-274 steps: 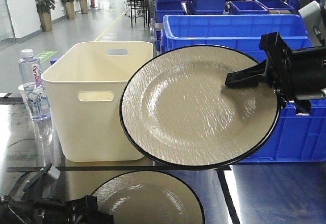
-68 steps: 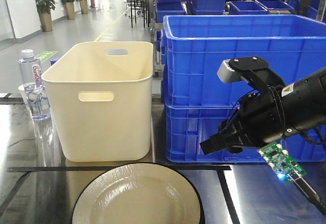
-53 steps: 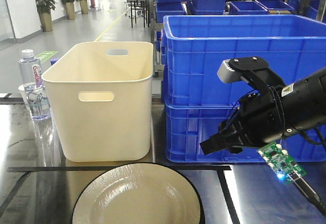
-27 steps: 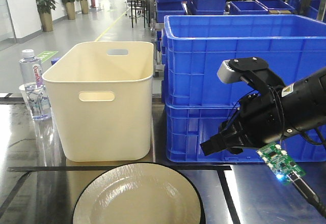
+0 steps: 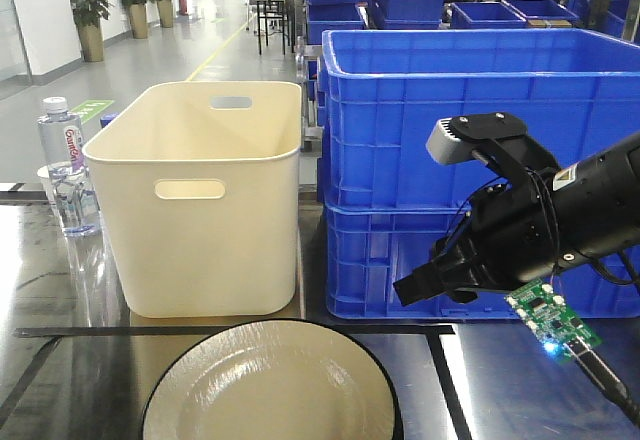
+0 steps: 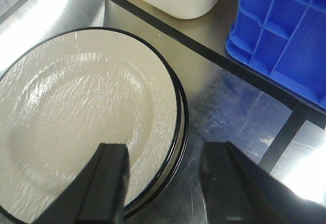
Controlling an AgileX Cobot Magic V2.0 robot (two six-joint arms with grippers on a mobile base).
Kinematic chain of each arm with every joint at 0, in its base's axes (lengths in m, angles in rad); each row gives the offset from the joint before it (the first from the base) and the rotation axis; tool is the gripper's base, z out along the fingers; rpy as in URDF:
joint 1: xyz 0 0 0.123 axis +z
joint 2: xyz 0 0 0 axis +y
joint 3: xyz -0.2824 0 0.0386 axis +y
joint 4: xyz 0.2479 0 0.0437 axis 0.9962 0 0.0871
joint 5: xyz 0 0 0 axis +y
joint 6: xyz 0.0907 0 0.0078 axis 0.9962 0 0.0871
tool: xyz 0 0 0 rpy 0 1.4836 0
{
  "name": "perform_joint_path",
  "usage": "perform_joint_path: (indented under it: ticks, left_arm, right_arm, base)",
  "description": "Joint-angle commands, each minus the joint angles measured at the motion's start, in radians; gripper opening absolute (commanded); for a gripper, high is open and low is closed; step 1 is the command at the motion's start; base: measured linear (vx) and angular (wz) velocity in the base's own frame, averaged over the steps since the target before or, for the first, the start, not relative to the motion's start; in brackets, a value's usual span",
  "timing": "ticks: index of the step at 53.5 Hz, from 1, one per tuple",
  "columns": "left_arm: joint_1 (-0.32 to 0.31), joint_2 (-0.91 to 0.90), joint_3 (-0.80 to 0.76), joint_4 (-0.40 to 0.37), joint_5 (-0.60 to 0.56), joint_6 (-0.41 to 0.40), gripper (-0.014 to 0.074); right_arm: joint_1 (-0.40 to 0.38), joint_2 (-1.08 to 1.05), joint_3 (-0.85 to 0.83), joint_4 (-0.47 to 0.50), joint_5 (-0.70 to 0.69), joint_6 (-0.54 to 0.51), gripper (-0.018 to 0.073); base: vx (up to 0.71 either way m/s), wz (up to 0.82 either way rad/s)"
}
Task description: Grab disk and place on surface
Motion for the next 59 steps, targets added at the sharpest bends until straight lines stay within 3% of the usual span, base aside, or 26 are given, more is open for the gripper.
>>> perform_joint_path:
  ticks: [1, 31, 41, 47, 54, 59]
  left_arm:
    - [0.000, -0.015, -0.020, 0.007, -0.087, 0.004, -0.0009]
    - [0.000, -0.015, -0.020, 0.007, -0.088, 0.004, -0.0008]
    - [0.000, -0.015, -0.020, 0.007, -0.088, 0.004, -0.0008]
    - [0.000, -0.015, -0.020, 0.007, -0.088, 0.004, -0.0008]
    - [0.000, -0.015, -0.020, 0.007, -0.088, 0.004, -0.0008]
    - [0.000, -0.015, -0.020, 0.007, -0.088, 0.004, -0.0008]
  right_arm:
    - [-0.003, -0.034, -0.034, 0.025, -0.042, 0.000, 0.0382]
    - [-0.003, -0.034, -0.033, -0.001, -0.069, 0.004, 0.0373]
    - [-0.003, -0.064, 0.053, -0.045, -0.084, 0.021, 0.0242]
    - [-0.003, -0.173, 0.196, -0.090, -0.181, 0.069, 0.0125]
    - [-0.003, -0.362, 0.428, -0.176, -0.398, 0.196, -0.0016]
    - [-0.004, -0.534, 0.597, -0.301, -0.556, 0.296, -0.0013]
  base:
    - [0.00, 0.00]
    - [0.00, 0.00]
    - [0.00, 0.00]
    - [0.00, 0.00]
    - [0.00, 0.00]
    - [0.00, 0.00]
